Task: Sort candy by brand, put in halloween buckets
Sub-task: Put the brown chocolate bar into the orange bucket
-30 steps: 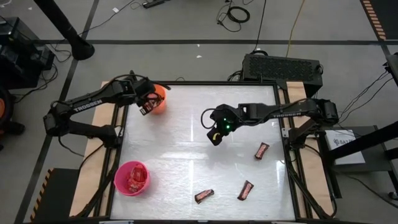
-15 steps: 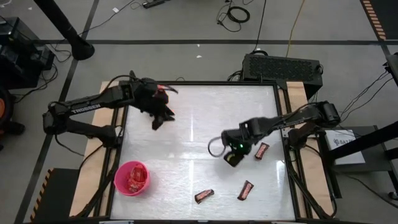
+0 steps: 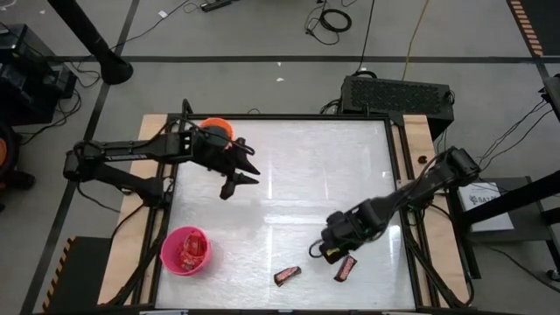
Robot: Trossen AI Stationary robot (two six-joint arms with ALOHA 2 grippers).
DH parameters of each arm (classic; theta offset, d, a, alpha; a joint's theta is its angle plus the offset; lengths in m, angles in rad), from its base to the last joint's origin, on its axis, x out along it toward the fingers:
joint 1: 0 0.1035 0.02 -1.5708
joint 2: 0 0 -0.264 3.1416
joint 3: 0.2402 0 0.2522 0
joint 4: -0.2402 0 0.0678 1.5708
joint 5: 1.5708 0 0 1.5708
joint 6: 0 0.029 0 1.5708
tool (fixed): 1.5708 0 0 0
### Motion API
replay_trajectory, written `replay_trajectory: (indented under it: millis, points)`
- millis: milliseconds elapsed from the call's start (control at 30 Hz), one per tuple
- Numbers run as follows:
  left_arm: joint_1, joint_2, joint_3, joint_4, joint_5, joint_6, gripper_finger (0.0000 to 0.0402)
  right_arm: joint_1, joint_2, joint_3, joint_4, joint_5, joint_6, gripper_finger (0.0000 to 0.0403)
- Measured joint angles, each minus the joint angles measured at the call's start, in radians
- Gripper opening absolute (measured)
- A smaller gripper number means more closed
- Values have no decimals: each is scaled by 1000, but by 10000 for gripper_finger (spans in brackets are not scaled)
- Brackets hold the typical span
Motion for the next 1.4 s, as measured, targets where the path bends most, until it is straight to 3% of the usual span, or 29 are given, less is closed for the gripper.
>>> replay_trajectory:
  millis: [200, 467, 900, 1167, 1400]
  points:
    - [-5, 59, 0, 4, 8, 3, 138, 60, 45, -3, -13, -25, 156, 168]
    - [-10, 111, 0, 61, 57, 1, 138, 110, 74, -3, -2, -81, 208, 235]
    - [-25, 117, 0, 153, 58, 0, 138, 142, 101, -64, 61, -75, 316, 242]
    - [-25, 117, 0, 171, 58, -2, 138, 140, 100, -84, 68, 33, 358, 242]
    - [-25, 117, 0, 195, 57, -36, 138, 141, 101, -190, 233, 31, 384, 242]
